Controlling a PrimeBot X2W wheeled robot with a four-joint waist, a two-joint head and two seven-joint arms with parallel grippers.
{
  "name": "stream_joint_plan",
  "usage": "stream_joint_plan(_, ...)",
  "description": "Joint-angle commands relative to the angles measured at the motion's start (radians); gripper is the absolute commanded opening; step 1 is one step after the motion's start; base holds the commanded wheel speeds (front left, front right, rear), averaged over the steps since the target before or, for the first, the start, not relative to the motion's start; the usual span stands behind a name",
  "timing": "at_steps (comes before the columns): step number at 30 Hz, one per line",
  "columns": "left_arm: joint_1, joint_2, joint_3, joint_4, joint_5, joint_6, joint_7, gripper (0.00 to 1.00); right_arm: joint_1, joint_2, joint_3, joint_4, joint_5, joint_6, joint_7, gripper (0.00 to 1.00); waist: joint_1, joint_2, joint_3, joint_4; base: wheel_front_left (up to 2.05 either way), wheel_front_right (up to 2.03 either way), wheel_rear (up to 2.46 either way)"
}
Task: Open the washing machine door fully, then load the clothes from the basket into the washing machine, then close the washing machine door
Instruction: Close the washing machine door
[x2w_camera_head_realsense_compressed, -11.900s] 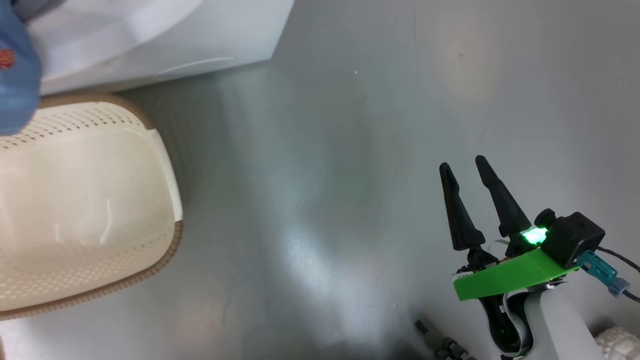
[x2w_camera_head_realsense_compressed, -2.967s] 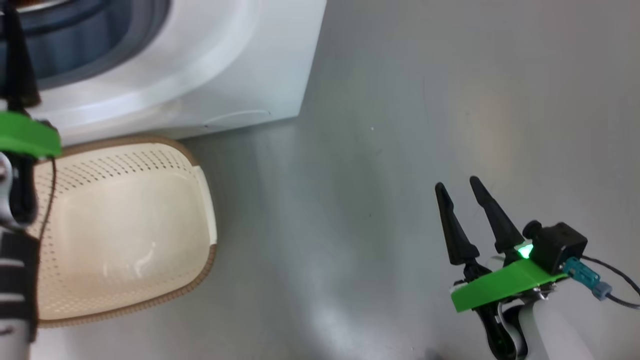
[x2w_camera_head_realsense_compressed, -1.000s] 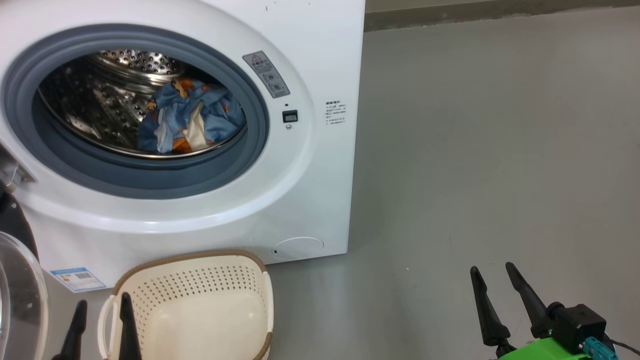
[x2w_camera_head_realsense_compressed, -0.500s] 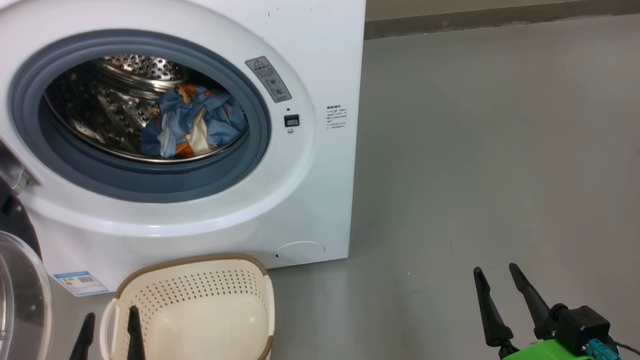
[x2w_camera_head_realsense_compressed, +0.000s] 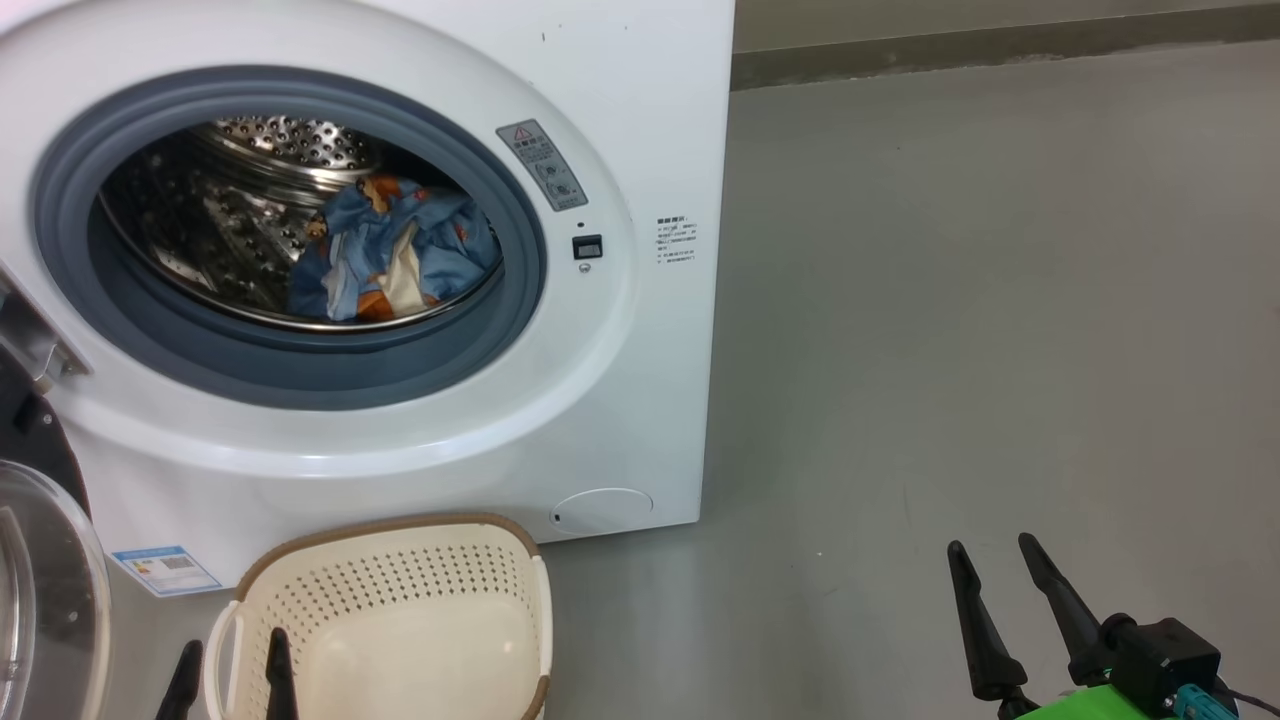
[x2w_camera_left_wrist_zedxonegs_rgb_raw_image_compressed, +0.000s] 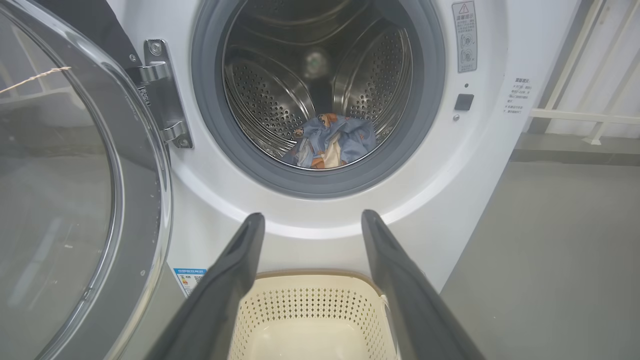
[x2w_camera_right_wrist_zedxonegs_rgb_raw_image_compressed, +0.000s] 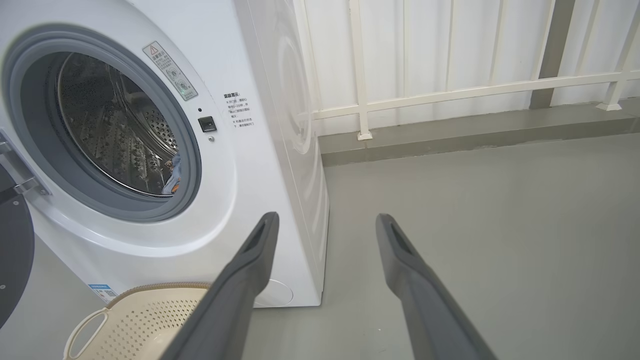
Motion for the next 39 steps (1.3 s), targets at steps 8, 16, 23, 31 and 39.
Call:
stream_joint_plan(8,-0.017,0.004,0.029,0.0,0.002,0.001,-0.006,1.0,-0.012,-0.004,0.02,-0.019,0.002,0.003,-0.012,1.0,0.0,0.0,-0.002,-0.001,0.0,0.0,0.0)
stream_joint_plan(16,-0.023,0.004,0.033,0.007,0.008,0.003,-0.006,1.0,-0.011,-0.004,0.022,-0.019,0.01,0.003,-0.012,1.0,0.0,0.0,-0.005,-0.003,-0.02,0.02,0.0)
stream_joint_plan(23,-0.03,0.004,0.037,0.012,0.021,0.016,-0.006,1.0,-0.009,-0.004,0.025,-0.019,0.015,0.003,-0.012,1.0,0.0,0.0,-0.008,-0.006,-0.69,0.69,0.0)
stream_joint_plan(31,-0.035,0.004,0.04,0.01,0.012,0.007,-0.006,1.0,-0.005,-0.004,0.021,-0.013,0.018,0.003,-0.012,1.0,0.0,0.0,-0.009,-0.008,-1.67,1.74,-0.07)
stream_joint_plan(39,-0.051,0.004,0.044,-0.017,0.025,0.006,-0.006,1.0,-0.006,-0.004,0.017,-0.008,0.017,0.003,-0.012,1.0,0.0,0.0,-0.008,-0.001,-1.64,1.68,-0.04)
